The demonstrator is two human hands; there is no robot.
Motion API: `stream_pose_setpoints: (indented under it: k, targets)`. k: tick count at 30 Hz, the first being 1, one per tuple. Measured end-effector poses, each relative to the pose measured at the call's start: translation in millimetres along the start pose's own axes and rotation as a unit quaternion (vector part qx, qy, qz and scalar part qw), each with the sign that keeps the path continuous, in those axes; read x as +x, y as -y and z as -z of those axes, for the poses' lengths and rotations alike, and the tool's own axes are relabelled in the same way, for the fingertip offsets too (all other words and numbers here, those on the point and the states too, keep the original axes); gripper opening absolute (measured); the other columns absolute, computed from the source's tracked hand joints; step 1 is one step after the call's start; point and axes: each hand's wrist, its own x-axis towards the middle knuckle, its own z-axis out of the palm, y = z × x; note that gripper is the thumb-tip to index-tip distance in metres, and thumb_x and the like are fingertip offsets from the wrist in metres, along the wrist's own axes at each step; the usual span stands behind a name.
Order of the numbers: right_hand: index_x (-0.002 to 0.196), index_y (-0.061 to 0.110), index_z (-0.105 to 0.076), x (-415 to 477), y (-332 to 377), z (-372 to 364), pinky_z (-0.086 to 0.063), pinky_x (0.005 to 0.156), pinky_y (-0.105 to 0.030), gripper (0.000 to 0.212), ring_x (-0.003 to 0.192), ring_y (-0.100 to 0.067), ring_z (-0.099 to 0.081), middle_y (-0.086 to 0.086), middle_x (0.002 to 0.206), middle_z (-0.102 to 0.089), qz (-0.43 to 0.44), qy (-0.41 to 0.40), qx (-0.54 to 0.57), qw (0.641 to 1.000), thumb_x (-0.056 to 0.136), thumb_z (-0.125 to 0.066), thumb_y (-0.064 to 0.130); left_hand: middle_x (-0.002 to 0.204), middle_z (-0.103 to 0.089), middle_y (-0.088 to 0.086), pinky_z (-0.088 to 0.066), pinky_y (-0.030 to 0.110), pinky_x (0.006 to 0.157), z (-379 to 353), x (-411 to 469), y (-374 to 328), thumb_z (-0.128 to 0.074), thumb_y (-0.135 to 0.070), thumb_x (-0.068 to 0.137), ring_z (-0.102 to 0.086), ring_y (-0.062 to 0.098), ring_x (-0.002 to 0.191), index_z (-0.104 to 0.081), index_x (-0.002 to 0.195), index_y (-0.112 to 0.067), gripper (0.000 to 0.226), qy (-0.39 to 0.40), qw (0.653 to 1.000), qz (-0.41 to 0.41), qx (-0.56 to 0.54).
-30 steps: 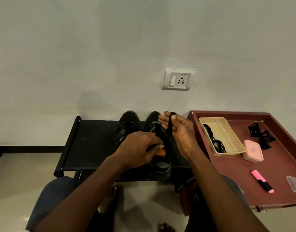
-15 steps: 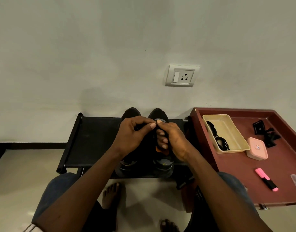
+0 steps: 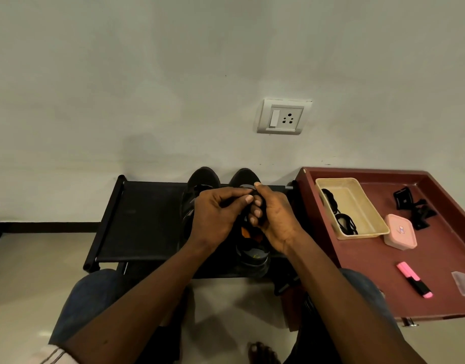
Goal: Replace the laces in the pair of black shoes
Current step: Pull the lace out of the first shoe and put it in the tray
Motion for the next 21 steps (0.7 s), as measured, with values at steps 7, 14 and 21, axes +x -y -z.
stream_pose_setpoints:
  k: [7,14,21]
  targets:
    - [0.060,0.019,-0.067,3.0,-2.1,-1.8,-0.049,0.047,-0.026,0.048,0.051,-0.017,-0.060,-0.006,0.059,-0.064,0.017,-0.065,0.003,0.998,0.101,-0.063,0.044,0.098,-0.080,0.006,-0.061,0.035,0.088,-1.7,7.2,3.0,-0.069,-0.002,0.095,-0.077,0.024,0.095,-0.078,0.109,-0.003,0.016,0.018,0.999,0.013,-0.041]
    - [0.093,0.005,-0.076,13.0,-0.9,11.0,-0.057,0.057,-0.026,0.021,0.061,-0.020,-0.066,-0.012,0.075,-0.072,0.042,-0.065,0.050,0.996,0.097,-0.072,0.025,0.095,-0.080,0.005,-0.062,0.032,0.085,-2.3,17.0,6.5,-0.070,-0.003,0.096,-0.077,0.022,0.091,-0.078,0.107,-0.005,0.014,0.018,0.999,0.015,-0.035]
    - [0.117,0.015,-0.078,18.4,5.0,35.0,-0.059,0.098,-0.039,0.028,0.102,-0.020,-0.076,-0.006,0.101,-0.080,0.144,-0.027,-0.143,0.979,0.090,-0.080,0.011,0.099,-0.079,0.004,-0.061,0.042,0.091,4.1,26.9,15.3,-0.072,-0.006,0.094,-0.077,0.021,0.096,-0.079,0.108,-0.006,0.015,0.031,0.999,0.037,-0.011]
